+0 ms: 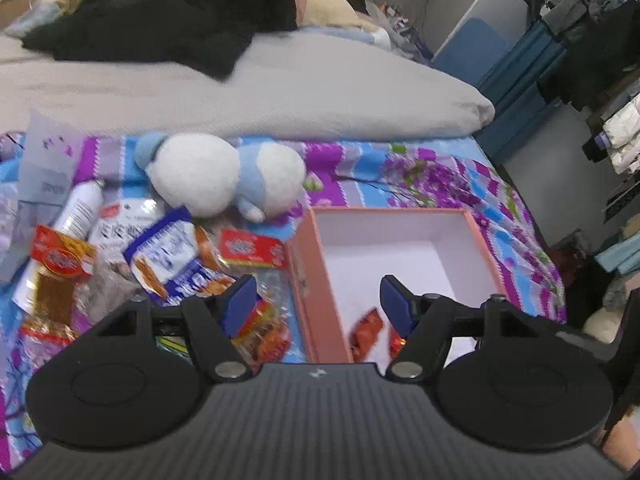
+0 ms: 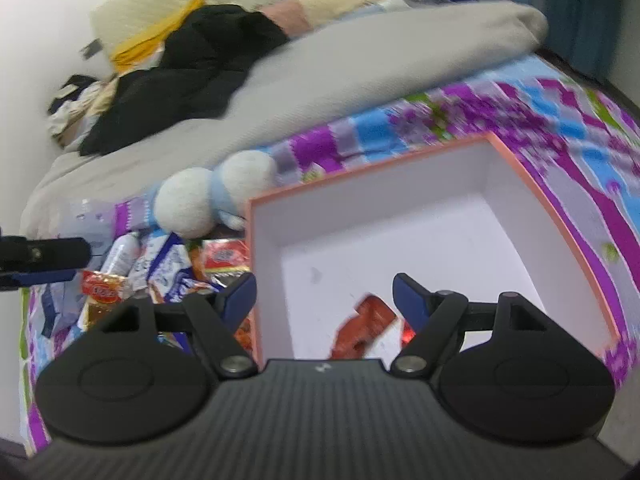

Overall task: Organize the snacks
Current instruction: 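Withdraw both grippers from the box back toward the snack pile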

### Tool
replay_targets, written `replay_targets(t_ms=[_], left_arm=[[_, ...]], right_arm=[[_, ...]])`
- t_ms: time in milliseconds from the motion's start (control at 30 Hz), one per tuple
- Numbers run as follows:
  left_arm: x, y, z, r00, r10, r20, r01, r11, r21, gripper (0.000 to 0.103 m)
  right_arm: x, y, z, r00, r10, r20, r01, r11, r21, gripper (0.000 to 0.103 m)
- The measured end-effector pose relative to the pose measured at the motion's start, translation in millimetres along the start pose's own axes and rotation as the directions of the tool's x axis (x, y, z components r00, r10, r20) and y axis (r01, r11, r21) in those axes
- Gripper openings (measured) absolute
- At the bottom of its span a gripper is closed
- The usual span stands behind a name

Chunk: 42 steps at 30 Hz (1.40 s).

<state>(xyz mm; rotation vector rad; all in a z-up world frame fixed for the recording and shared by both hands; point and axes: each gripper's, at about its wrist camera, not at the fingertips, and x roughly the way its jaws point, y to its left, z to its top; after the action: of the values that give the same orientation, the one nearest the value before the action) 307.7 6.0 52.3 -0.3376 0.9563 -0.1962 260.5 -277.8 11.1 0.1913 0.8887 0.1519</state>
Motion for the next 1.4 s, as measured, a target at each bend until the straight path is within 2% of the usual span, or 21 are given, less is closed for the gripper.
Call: replay_targets(t_ms=[300, 500, 733, 967, 1200, 1400], left_arm=[[-1.8, 33.6, -35.1, 0.997, 0.017, 0.076, -0.017, 1.0, 0.008, 0.073], [-2.4, 70.2, -78.1, 0.99, 0.037, 0.136, -0.035, 0.999, -0.013, 0.073], [-26.0, 101.5, -137.0, 0.975, 0.086, 0.205, -0.075, 0.995, -0.06, 0.073], [-68.3, 109.2, -195.0, 0.964, 0.147, 0.223, -0.123, 0.985, -0.118, 0.073], [-112.6, 103.1, -239.2, 0.953, 0.192, 0.236, -0.158, 0.975, -0.155, 0.073], [-122.7, 105.4, -265.2, 0.957, 0.187, 0.222, -0.153, 0.975, -0.161, 0.074]], right_arm=[[12.6, 47.1, -15.0, 0.994, 0.068, 0.09, -0.056, 0.99, -0.129, 0.077], [25.3, 76.5, -51.1, 0.982, 0.145, 0.118, -0.122, 0.976, -0.182, 0.077], [22.9, 101.9, -99.6, 0.966, 0.214, 0.144, -0.171, 0.949, -0.265, 0.077], [-1.3, 113.4, -147.1, 0.959, 0.255, 0.128, -0.209, 0.933, -0.291, 0.077], [-34.9, 117.3, -179.8, 0.949, 0.287, 0.133, -0.232, 0.918, -0.323, 0.077], [-49.0, 117.7, -194.4, 0.949, 0.279, 0.145, -0.222, 0.921, -0.32, 0.077]])
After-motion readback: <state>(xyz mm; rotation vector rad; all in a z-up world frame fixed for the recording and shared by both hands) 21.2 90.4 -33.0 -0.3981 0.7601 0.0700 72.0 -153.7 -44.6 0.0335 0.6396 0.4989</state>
